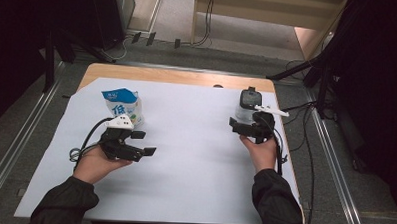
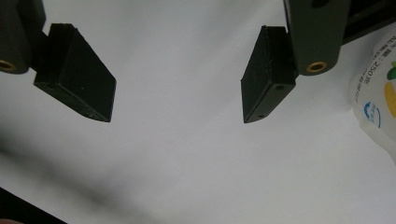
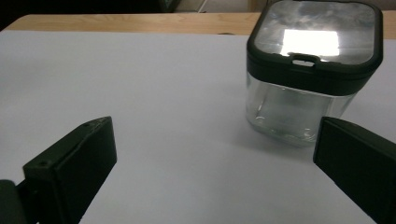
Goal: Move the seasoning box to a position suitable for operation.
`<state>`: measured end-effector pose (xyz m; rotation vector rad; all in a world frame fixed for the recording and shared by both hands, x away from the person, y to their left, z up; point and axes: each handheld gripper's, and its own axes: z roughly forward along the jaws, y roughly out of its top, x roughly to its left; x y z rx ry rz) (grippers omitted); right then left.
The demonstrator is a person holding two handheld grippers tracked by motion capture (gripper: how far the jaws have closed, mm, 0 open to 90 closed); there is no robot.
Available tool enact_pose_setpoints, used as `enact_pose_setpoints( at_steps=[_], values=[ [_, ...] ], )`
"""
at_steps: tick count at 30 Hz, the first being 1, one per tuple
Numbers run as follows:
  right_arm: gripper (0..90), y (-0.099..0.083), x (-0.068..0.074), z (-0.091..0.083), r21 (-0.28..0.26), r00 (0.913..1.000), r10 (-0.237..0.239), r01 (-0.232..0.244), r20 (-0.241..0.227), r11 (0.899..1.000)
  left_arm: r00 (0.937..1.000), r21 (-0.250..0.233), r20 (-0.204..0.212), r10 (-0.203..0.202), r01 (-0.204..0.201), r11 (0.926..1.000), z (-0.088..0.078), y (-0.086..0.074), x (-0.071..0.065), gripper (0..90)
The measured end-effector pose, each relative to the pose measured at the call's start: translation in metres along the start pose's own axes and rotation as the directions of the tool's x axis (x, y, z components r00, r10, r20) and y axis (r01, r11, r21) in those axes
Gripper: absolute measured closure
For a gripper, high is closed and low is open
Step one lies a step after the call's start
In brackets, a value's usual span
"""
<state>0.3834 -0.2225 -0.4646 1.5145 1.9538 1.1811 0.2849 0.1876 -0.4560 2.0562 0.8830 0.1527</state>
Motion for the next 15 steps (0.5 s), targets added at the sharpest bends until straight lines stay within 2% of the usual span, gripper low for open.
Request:
enact_pose_setpoints(
  at_steps=[5, 11, 12, 15],
  values=[
    [0.0, 0.004, -0.011, 0.011, 0.005, 0.999, 0.027, -0.028, 0.034, 1.0, 0.9999, -0.008, -0.009, -0.008, 0.007, 0.9999, -0.002, -0.003, -0.001, 26.6],
    [0.0, 0.009, -0.018, 0.022, -0.004, 0.9975, 0.041, -0.041, 0.057, 0.999, 0.9999, -0.011, -0.014, -0.01, 0.01, 0.9999, -0.004, -0.005, -0.003, 26.3],
    [0.0, 0.011, -0.019, 0.027, 0.017, 0.9956, 0.038, -0.04, 0.086, 0.999, 0.9998, -0.011, -0.011, -0.014, 0.014, 0.9999, -0.004, -0.006, -0.003, 26.3],
    [0.0, 0.013, -0.022, 0.033, 0.032, 0.9934, 0.03, -0.034, 0.111, 0.999, 0.9998, -0.009, -0.013, -0.018, 0.018, 0.9998, -0.003, -0.006, -0.004, 26.3]
  ],
)
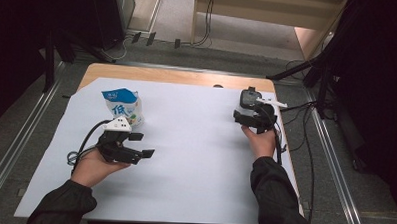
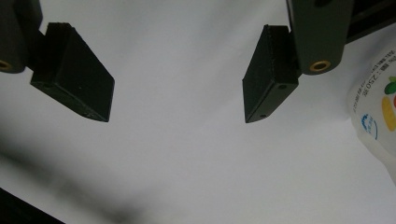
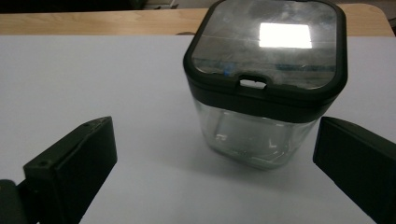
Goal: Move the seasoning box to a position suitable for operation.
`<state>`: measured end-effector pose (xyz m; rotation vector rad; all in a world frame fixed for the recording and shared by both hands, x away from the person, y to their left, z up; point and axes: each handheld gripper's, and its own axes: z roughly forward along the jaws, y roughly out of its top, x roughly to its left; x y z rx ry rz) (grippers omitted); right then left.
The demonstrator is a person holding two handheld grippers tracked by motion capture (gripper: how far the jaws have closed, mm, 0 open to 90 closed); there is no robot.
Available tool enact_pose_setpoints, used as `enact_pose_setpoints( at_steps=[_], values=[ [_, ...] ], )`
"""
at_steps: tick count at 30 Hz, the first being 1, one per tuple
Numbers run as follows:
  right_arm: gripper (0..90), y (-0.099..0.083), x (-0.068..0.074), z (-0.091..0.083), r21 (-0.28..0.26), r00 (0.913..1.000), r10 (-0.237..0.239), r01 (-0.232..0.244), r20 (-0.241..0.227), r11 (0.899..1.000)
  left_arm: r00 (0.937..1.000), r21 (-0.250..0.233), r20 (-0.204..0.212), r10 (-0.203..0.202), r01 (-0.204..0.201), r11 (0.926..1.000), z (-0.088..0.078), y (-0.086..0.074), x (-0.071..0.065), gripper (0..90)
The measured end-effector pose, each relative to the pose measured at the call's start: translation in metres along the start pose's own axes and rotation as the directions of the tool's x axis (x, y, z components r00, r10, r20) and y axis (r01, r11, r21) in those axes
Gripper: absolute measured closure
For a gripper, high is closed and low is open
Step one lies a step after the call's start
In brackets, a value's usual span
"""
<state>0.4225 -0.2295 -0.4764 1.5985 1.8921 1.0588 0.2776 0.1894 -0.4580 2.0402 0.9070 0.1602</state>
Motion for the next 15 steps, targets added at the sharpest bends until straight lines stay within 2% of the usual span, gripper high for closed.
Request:
enact_pose_setpoints(
  at_steps=[6, 15],
  values=[
    [0.0, 0.008, -0.008, 0.016, -0.001, 0.9988, 0.031, -0.031, 0.039, 1.0, 0.9999, 0.021, -0.003, 0.014, -0.014, 0.9997, 0.002, -0.003, -0.005, 26.2],
    [0.0, 0.016, -0.009, 0.031, -0.004, 0.9976, 0.041, -0.041, 0.057, 0.999, 0.9999, 0.031, -0.006, 0.012, -0.012, 0.9995, 0.002, -0.006, -0.007, 26.2]
  ],
)
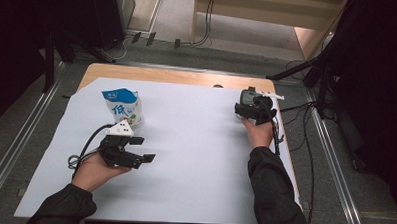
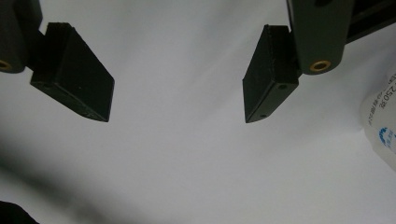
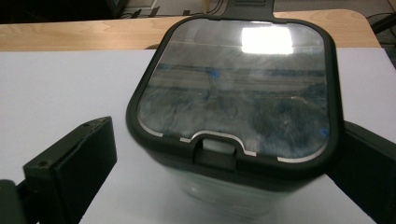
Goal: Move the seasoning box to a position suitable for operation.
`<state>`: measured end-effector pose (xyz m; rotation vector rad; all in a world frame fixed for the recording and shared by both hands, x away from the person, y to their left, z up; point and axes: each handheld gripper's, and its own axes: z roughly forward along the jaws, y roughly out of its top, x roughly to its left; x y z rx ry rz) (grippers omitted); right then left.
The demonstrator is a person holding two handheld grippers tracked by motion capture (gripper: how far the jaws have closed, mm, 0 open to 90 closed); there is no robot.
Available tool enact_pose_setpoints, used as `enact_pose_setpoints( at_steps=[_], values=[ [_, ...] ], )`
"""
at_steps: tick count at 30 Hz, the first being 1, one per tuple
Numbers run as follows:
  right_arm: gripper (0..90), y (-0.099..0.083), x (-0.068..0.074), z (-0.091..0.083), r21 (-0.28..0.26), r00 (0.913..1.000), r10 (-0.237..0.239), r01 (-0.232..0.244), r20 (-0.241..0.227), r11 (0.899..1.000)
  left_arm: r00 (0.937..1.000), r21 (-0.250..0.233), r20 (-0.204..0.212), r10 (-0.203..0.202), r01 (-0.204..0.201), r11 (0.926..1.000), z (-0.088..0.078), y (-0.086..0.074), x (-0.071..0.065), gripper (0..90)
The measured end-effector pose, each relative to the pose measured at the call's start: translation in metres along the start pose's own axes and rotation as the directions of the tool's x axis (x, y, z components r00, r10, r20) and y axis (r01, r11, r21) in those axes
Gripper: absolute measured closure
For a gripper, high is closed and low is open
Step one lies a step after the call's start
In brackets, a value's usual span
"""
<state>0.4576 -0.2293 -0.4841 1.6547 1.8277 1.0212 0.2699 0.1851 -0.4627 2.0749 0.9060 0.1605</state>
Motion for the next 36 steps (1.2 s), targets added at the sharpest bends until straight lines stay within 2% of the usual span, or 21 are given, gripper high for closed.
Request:
enact_pose_setpoints(
  at_steps=[7, 11, 14, 16, 21, 31, 36],
  values=[
    [0.3, 0.003, 0.0, 0.011, -0.006, 0.9997, 0.016, -0.015, 0.019, 1.0, 1.0, 0.002, -0.005, -0.007, 0.007, 1.0, -0.001, -0.003, -0.001, 26.2],
    [1.4, 0.004, -0.002, 0.017, -0.01, 0.9986, 0.049, -0.049, 0.018, 0.999, 0.9999, 0.005, -0.009, -0.013, 0.013, 0.9999, -0.001, -0.004, -0.001, 26.2],
    [1.9, 0.003, -0.002, 0.023, 0.008, 0.9984, 0.043, -0.043, 0.037, 0.999, 0.9998, 0.003, -0.012, -0.013, 0.013, 0.9999, -0.002, -0.005, -0.001, 26.2],
    [2.2, 0.003, -0.001, 0.024, 0.009, 0.998, 0.05, -0.051, 0.039, 0.999, 0.9996, -0.005, -0.012, -0.024, 0.024, 0.9997, -0.002, -0.006, -0.001, 26.2],
    [5.9, 0.002, -0.003, 0.027, 0.0, 0.9976, 0.05, -0.05, 0.047, 0.999, 0.9997, 0.0, -0.014, -0.02, 0.02, 0.9998, -0.003, -0.006, 0.0, 26.2],
    [8.4, 0.001, -0.003, 0.026, 0.002, 0.9977, 0.03, -0.03, 0.061, 1.0, 0.9996, -0.001, -0.012, -0.026, 0.026, 0.9997, -0.003, -0.005, -0.001, 26.2],
    [14.3, 0.002, -0.002, 0.021, -0.024, 0.9962, -0.003, 0.005, 0.087, 1.0, 0.9995, -0.003, -0.018, -0.026, 0.026, 0.9997, -0.003, -0.005, 0.0, 26.2]
  ],
)
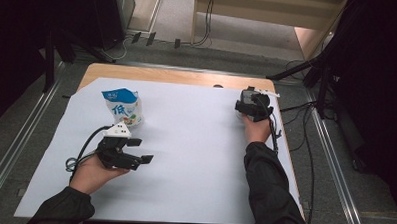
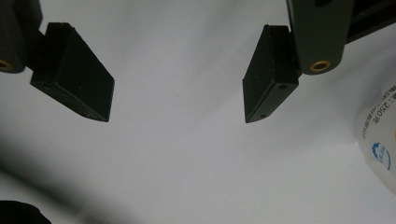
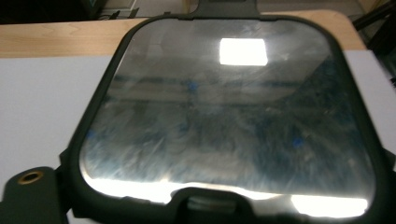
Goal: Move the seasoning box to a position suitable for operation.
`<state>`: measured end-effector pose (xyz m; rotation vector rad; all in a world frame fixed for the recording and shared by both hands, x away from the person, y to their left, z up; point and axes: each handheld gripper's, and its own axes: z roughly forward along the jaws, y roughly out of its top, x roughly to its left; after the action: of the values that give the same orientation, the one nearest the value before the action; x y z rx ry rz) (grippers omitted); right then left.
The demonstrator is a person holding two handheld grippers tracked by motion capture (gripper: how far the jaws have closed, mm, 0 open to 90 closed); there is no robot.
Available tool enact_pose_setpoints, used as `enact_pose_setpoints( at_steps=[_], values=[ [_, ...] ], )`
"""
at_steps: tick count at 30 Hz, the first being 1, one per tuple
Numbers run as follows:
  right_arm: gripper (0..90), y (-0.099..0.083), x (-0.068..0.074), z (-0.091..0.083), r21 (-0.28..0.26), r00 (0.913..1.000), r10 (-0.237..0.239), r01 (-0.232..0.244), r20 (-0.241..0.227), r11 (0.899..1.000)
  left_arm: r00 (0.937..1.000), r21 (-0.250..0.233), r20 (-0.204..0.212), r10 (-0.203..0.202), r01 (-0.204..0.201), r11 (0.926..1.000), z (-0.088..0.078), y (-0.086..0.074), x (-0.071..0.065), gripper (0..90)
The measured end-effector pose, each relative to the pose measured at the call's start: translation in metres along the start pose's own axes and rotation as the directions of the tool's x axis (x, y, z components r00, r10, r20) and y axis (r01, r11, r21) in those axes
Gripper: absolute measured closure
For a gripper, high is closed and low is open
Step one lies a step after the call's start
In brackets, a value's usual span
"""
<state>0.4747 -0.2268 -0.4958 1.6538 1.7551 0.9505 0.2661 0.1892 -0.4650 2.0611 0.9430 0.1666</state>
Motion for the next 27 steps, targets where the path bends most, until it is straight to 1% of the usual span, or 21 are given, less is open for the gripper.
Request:
enact_pose_setpoints(
  at_steps=[2, 3, 5, 8, 9, 10, 11, 14, 16, 18, 19, 21, 22, 23, 27],
  values=[
    [15.3, 0.001, -0.002, -0.003, -0.017, 1.0, -0.007, 0.007, 0.005, 1.0, 1.0, 0.0, 0.002, -0.006, 0.006, 1.0, 0.0, 0.0, 0.001, 26.2],
    [15.3, 0.001, -0.003, -0.003, -0.017, 1.0, 0.002, -0.002, -0.003, 1.0, 0.9999, -0.005, 0.006, -0.015, 0.015, 0.9999, 0.0, 0.001, 0.001, 26.0],
    [15.4, 0.0, -0.005, -0.003, -0.016, 1.0, 0.0, 0.0, -0.01, 1.0, 0.9999, -0.003, 0.008, -0.015, 0.015, 0.9999, 0.001, 0.001, 0.002, 26.0],
    [15.9, 0.001, -0.004, -0.005, -0.018, 0.9999, -0.013, 0.013, -0.006, 1.0, 0.9999, 0.003, 0.002, -0.012, 0.012, 0.9999, 0.001, 0.001, 0.002, 26.0],
    [15.9, 0.001, -0.005, -0.005, -0.018, 0.9999, -0.009, 0.008, -0.014, 1.0, 0.9999, 0.006, 0.001, -0.013, 0.013, 0.9999, 0.001, 0.001, 0.002, 26.1],
    [15.9, 0.002, -0.005, -0.006, -0.015, 0.9996, -0.014, 0.013, -0.023, 1.0, 0.9999, 0.006, 0.003, -0.016, 0.016, 0.9999, 0.001, 0.001, 0.002, 26.0],
    [15.9, 0.002, -0.004, -0.006, -0.011, 0.9996, -0.021, 0.02, -0.022, 1.0, 0.9998, 0.004, 0.006, -0.017, 0.017, 0.9998, 0.001, 0.001, 0.003, 26.0],
    [15.9, 0.002, -0.003, -0.008, -0.013, 0.9995, -0.021, 0.02, -0.025, 1.0, 0.9993, -0.009, -0.003, -0.038, 0.038, 0.9993, 0.002, 0.003, 0.003, 26.0],
    [15.9, 0.004, -0.002, -0.012, -0.021, 0.9991, -0.027, 0.027, -0.033, 0.999, 0.9989, -0.009, 0.001, -0.047, 0.047, 0.9989, 0.003, 0.004, 0.004, 26.1],
    [16.0, 0.005, -0.001, -0.016, -0.029, 0.9988, -0.031, 0.03, -0.037, 0.999, 0.9992, -0.002, 0.004, -0.041, 0.041, 0.9992, 0.004, 0.005, 0.005, 26.1],
    [16.0, 0.005, 0.0, -0.018, -0.029, 0.9985, -0.036, 0.035, -0.041, 0.999, 0.9989, -0.006, 0.008, -0.046, 0.046, 0.9989, 0.005, 0.005, 0.004, 26.0],
    [16.1, 0.004, 0.0, -0.022, -0.033, 0.9975, -0.051, 0.05, -0.05, 0.998, 0.9991, 0.0, 0.014, -0.039, 0.039, 0.9992, 0.006, 0.007, 0.004, 25.7],
    [16.1, 0.004, 0.001, -0.024, -0.04, 0.9971, -0.051, 0.049, -0.057, 0.998, 0.9993, 0.004, 0.012, -0.034, 0.034, 0.9994, 0.007, 0.008, 0.004, 25.6],
    [16.1, 0.002, 0.003, -0.028, -0.03, 0.9964, -0.056, 0.054, -0.064, 0.998, 0.9993, 0.005, 0.021, -0.031, 0.031, 0.9995, 0.008, 0.009, 0.004, 25.5],
    [16.1, 0.0, 0.006, -0.034, -0.038, 0.9947, -0.065, 0.062, -0.079, 0.997, 0.9993, 0.013, 0.027, -0.025, 0.024, 0.9996, 0.012, 0.013, 0.004, 25.6]
  ],
)
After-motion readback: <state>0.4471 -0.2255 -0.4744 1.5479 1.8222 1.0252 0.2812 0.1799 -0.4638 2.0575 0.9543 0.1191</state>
